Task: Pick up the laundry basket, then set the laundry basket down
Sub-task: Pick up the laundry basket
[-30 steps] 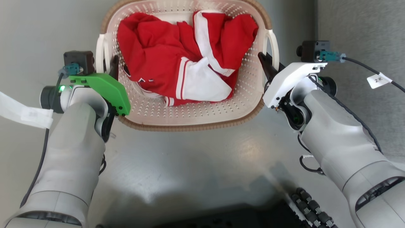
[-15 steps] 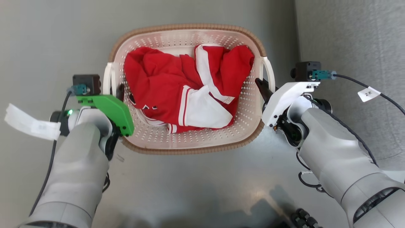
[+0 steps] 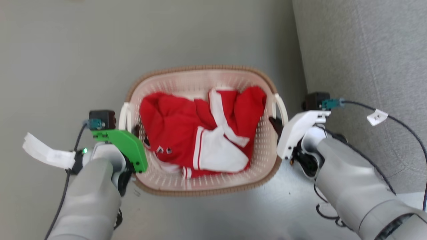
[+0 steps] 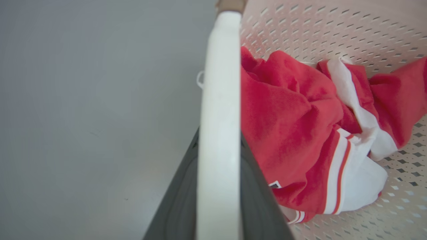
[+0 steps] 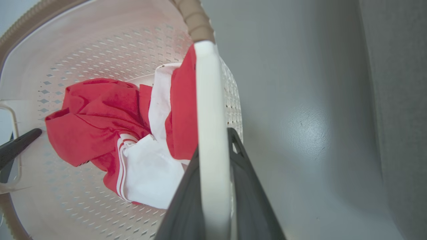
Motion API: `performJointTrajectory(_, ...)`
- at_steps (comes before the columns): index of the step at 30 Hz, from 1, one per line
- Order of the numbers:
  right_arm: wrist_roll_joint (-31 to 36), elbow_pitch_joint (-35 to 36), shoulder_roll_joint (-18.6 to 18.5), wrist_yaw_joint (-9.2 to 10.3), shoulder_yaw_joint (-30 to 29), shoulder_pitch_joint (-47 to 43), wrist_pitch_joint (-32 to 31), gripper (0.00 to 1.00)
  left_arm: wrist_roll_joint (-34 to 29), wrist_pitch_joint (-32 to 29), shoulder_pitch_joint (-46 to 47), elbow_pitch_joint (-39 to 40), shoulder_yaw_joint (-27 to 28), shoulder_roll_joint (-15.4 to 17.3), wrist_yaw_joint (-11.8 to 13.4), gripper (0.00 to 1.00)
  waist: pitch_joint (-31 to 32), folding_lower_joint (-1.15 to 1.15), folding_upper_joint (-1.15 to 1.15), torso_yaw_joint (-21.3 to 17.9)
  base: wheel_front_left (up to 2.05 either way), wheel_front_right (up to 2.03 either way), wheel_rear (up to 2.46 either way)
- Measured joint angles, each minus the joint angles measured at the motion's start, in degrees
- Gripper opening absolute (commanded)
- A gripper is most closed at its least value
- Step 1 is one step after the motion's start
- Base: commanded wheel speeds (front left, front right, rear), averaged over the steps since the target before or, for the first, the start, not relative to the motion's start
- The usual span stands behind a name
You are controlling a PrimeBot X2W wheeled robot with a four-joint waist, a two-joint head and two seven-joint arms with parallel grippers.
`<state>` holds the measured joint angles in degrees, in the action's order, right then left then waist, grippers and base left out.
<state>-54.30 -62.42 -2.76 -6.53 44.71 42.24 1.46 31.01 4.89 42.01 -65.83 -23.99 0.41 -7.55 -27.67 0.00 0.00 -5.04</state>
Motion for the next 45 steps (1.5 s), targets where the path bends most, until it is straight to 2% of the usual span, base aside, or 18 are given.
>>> performJointTrajectory(16,-3.01,-0.62,-0.43,0.01,3.63,-6.49,-5.27,0.0,7.11,-5.0,-7.4,1.55,-5.45,0.38,0.0,0.0,11.79,0.0,0.0,0.67,0.0,0.0,0.0)
performJointTrajectory(29,-5.36,-0.55,-0.6,0.04,5.76,-10.28,-8.67,0.0,10.9,-8.38,-11.66,1.4,-7.49,0.55,0.02,0.0,20.8,0.0,0.0,0.17,0.0,0.0,0.0)
performJointTrajectory(45,-6.31,-0.62,-0.78,0.05,7.44,-10.33,-11.84,0.0,12.94,-11.87,-11.72,1.0,-9.43,0.63,0.09,0.0,23.87,0.0,0.0,-0.58,0.0,0.0,0.0)
